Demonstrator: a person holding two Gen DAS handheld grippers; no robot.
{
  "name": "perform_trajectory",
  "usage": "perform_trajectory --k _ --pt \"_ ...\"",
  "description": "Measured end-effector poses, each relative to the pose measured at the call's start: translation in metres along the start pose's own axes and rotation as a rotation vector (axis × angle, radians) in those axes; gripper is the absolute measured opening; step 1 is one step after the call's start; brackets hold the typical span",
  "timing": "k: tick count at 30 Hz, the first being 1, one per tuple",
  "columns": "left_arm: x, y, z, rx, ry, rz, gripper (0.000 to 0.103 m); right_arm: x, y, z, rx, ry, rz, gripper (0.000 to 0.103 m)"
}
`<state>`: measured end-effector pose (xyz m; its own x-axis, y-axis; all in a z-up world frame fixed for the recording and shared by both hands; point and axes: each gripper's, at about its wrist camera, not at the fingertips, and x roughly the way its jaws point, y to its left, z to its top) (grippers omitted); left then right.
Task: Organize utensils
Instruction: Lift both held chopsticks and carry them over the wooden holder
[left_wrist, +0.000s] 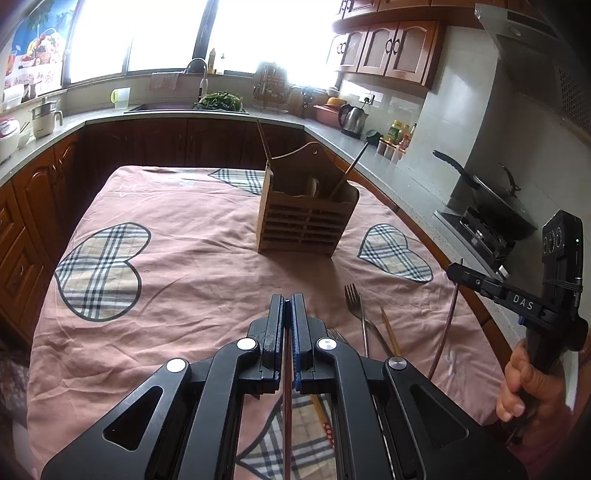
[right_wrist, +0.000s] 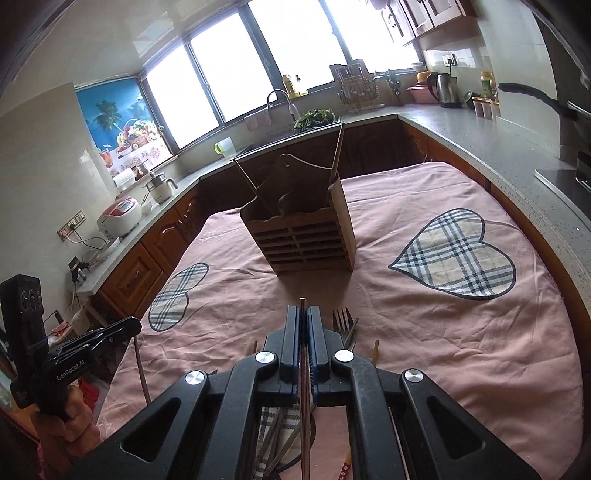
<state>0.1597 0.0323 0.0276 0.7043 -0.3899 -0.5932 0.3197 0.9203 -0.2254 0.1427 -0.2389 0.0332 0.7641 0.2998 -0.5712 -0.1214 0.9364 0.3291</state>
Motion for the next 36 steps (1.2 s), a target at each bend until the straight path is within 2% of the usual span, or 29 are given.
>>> perform_trajectory --k 10,20,36 --pt "-0.031 0.004 0.006 -0.034 -0.098 -0.017 0.003 -0.021 0.011 0.000 -0.022 -0.050 0.008 0.004" --pt "-0.042 0.003 0.015 -0.054 -0.176 -0.022 0.003 -0.033 0.011 0.006 -0.023 -0.106 0.003 0.004" --pt "-0.039 0.006 0.067 -0.060 -0.290 -0.014 0.003 -0.034 0.012 0.048 -0.027 -0.198 0.006 0.004"
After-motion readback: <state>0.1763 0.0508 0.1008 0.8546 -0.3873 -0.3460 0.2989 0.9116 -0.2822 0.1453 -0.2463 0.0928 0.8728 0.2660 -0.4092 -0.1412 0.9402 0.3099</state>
